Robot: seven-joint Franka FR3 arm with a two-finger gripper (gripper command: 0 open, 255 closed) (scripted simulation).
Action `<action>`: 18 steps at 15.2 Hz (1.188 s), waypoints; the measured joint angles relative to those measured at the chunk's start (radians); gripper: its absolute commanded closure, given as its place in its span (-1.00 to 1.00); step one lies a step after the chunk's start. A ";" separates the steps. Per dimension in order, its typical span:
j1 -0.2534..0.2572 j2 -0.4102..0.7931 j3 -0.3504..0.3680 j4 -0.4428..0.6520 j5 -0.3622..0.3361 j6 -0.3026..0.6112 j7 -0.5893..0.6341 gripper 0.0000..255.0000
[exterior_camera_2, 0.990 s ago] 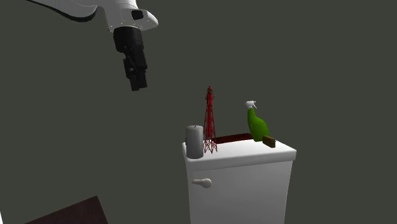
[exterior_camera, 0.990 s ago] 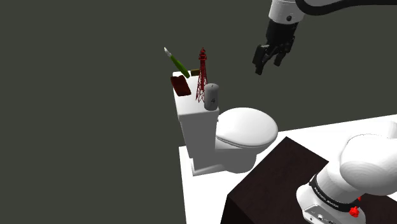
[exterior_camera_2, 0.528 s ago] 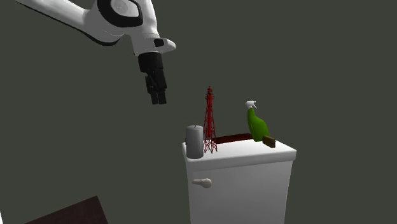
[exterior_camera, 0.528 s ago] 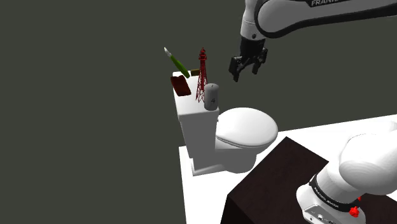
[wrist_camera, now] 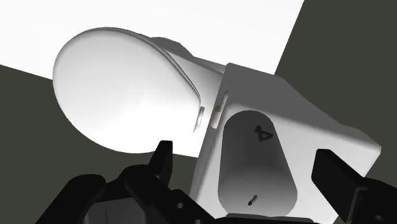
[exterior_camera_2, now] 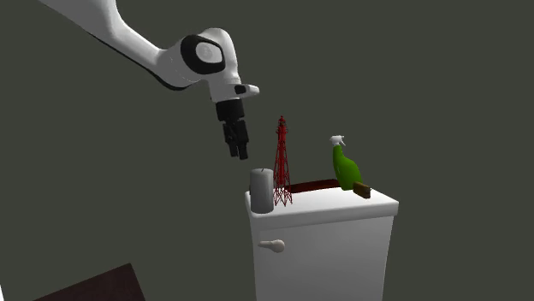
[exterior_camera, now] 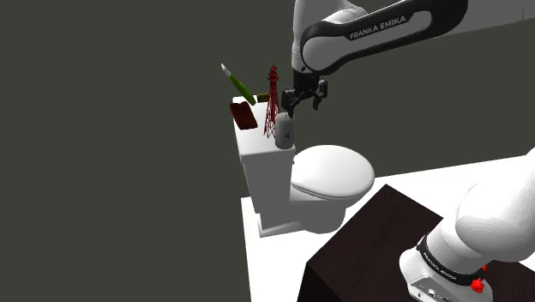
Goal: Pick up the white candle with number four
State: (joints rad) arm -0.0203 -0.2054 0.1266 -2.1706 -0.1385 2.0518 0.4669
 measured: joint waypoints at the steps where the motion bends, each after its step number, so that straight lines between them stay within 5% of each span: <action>1: -0.003 0.032 0.002 0.013 -0.007 0.017 0.016 -1.00; 6: -0.007 0.202 0.012 0.114 -0.042 0.081 0.095 -1.00; 13: -0.007 0.249 0.011 0.079 -0.060 0.160 0.121 -1.00; 14: -0.007 0.254 0.011 0.078 -0.062 0.166 0.124 1.00; 18: -0.006 0.259 0.012 0.081 -0.064 0.173 0.127 1.00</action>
State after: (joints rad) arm -0.0258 0.0533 0.1385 -2.0892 -0.2028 2.2243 0.5939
